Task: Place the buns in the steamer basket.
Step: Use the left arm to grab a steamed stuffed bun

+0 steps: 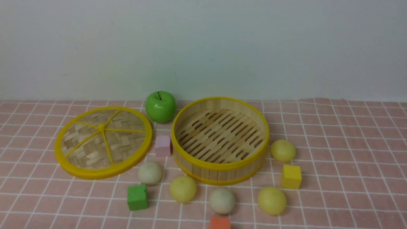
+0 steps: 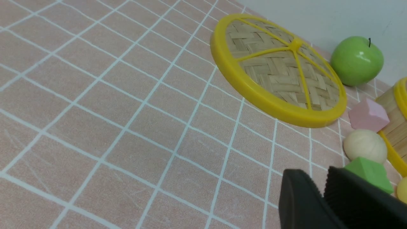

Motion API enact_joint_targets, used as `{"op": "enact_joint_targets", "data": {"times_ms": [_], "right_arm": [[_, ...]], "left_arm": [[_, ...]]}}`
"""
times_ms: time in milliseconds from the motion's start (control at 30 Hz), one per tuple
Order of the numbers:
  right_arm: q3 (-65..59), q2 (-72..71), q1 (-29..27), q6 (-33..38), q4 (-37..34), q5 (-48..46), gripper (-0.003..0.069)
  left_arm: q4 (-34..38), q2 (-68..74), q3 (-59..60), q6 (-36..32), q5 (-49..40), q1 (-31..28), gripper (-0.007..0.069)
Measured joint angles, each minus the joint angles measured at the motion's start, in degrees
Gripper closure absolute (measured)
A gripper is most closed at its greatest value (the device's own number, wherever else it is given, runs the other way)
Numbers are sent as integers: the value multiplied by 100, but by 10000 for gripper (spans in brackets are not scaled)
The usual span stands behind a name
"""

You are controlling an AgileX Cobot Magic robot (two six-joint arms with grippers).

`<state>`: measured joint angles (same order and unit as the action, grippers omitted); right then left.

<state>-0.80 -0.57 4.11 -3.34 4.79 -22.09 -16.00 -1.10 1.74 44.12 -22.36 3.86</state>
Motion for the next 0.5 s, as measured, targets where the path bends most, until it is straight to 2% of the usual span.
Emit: {"op": "enact_joint_targets", "data": {"times_ms": [500], "right_arm": [[0,0,0,0,0,0,417]], "left_arm": [[0,0,0,0,2,0,466]]}}
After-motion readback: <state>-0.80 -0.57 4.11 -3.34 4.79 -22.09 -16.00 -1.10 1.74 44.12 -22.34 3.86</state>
